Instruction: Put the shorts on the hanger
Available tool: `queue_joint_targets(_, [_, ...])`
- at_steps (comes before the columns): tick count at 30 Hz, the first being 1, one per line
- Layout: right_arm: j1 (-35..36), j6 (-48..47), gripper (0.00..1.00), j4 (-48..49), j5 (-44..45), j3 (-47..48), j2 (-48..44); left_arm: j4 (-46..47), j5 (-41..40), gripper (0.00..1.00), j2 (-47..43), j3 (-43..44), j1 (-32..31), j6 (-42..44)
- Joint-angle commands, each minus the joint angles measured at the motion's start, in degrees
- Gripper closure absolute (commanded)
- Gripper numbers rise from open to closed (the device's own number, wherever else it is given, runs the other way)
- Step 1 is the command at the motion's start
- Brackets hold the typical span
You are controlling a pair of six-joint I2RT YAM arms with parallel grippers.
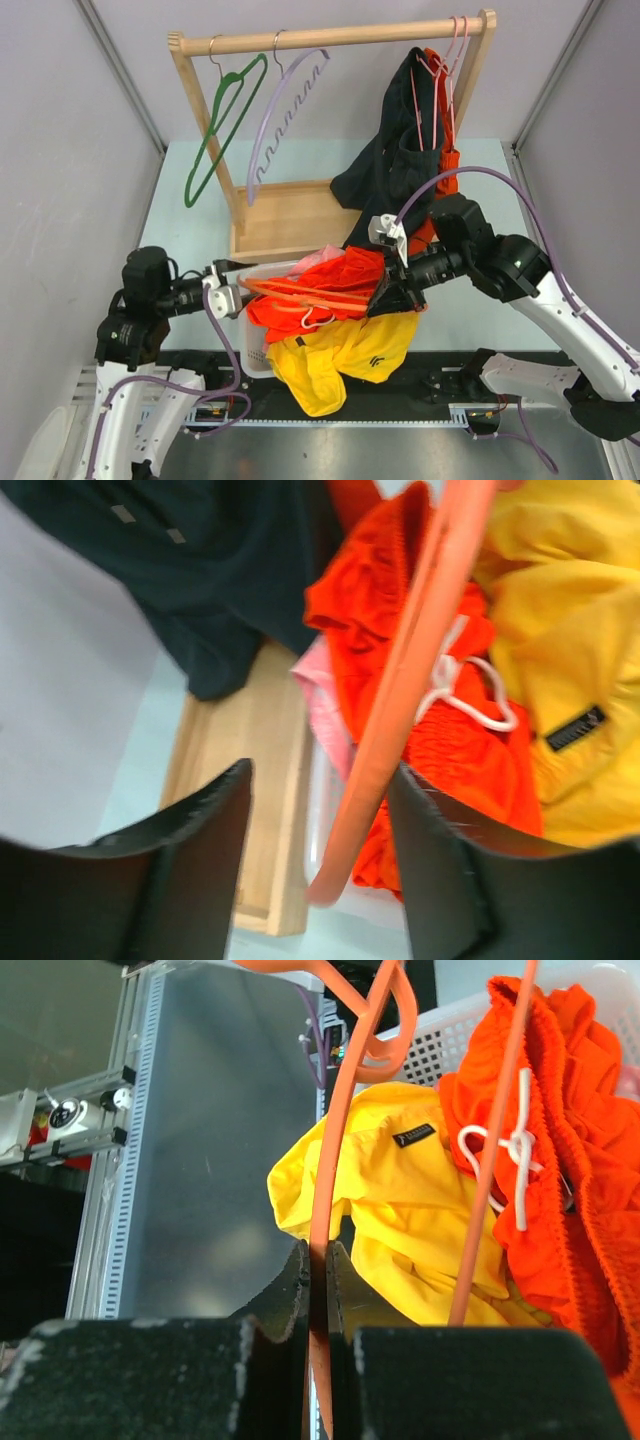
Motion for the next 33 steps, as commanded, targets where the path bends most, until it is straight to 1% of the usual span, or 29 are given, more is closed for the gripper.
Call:
queue_joint_targets(1, [1.13,-2.75,1.0,1.64,-2.98,2.5,1.5,-7.9,2.92,0.44,2.34,0.11,-5.75,9.86])
queue_joint_targets(3, [1.3,-2.41,1.0,1.99,-3.15,2.77,2.12,-8.98,2.75,0.49,2.96,0.2,-7.08,11.36])
queue_joint_targets(5, [1.3,-2.23,1.0,2.34,-3.42,3.21,2.82,-8.29,2.75,0.54,3.58,0.11,-7.96,10.93])
queue_joint_targets(7, [1.57,-2.84,1.0,2.43,-1.33,3.38,3.09,-7.58,2.31,0.74,4.19,0.64,-8.23,9.79])
queue_joint_targets(8, [1.83,-3.37,0.97,2.52,-0.09,3.65,3.27,-8.01,2.13,0.85,5.32,1.77,-8.23,8.39])
queue_joint_targets(9, [1.92,-4.33,0.84,2.61,1.14,4.08,3.44,-8.28,2.13,0.98,6.12,2.39,-8.23,7.42])
queue_joint_targets(10, [2.18,-4.69,0.66,3.48,4.89,4.44,3.44,-8.28,1.87,1.0,6.65,2.92,-8.23,4.45])
queue_joint_targets(11, [2.53,-4.95,0.46,4.27,7.45,5.4,3.53,-7.5,1.78,1.0,7.44,3.71,-8.23,2.77])
queue_joint_targets(14, [3.93,-7.76,0.28,7.78,15.1,6.72,3.79,-6.88,2.48,1.0,7.88,4.16,-8.14,-1.01])
queue_joint_targets(15, [4.46,-8.9,0.27,8.58,16.69,7.68,4.4,-5.48,2.48,1.0,7.88,3.98,-8.23,-2.33])
queue_joint_targets(16, [5.34,-12.13,0.26,8.93,18.54,8.39,5.19,-5.12,2.57,1.0,8.06,4.07,-8.23,-3.91])
queue_joint_targets(17, [6.22,-13.38,0.26,8.85,19.69,9.09,5.72,-4.86,2.66,1.0,8.06,4.07,-8.23,-4.45])
queue_joint_targets(18, [6.83,-14.7,0.27,8.59,20.48,11.01,8.25,-4.07,2.66,1.0,8.41,4.15,-8.49,-4.89])
queue_joint_targets(20, [8.77,-17.51,0.28,7.53,21.72,12.78,10.55,-2.92,1.09,1.0,9.02,4.77,-8.93,-7.87])
queue_joint_targets(24, [12.55,-22.26,0.33,7.18,24.26,16.3,16.17,-5.29,0.12,1.0,12.18,6.79,-9.54,-7.44])
queue_joint_targets(25, [12.9,-22.96,0.38,7.09,24.27,16.65,16.97,-5.55,-0.32,1.0,12.63,6.97,-9.72,-7.61])
queue_joint_targets(27, [13.61,-24.2,0.44,7.0,23.92,17.36,18.29,-5.38,-1.38,1.0,12.81,7.23,-10.07,-7.97])
queue_joint_targets(28, [13.69,-24.46,0.49,6.65,23.66,18.06,19.52,-5.12,-1.56,1.0,12.89,7.23,-10.16,-8.32])
queue_joint_targets(30, [13.78,-25.25,0.57,5.86,23.04,18.85,20.49,-4.24,-2.87,1.0,12.81,7.06,-10.51,-9.37])
queue_joint_targets(32, [13.78,-25.96,0.81,4.55,22.25,19.38,20.84,-3.89,-3.23,1.0,13.16,7.14,-10.69,-10.69])
queue_joint_targets(33, [13.78,-26.13,0.96,4.11,22.07,19.38,20.67,-3.89,-3.49,0.99,13.16,7.23,-10.69,-11.04])
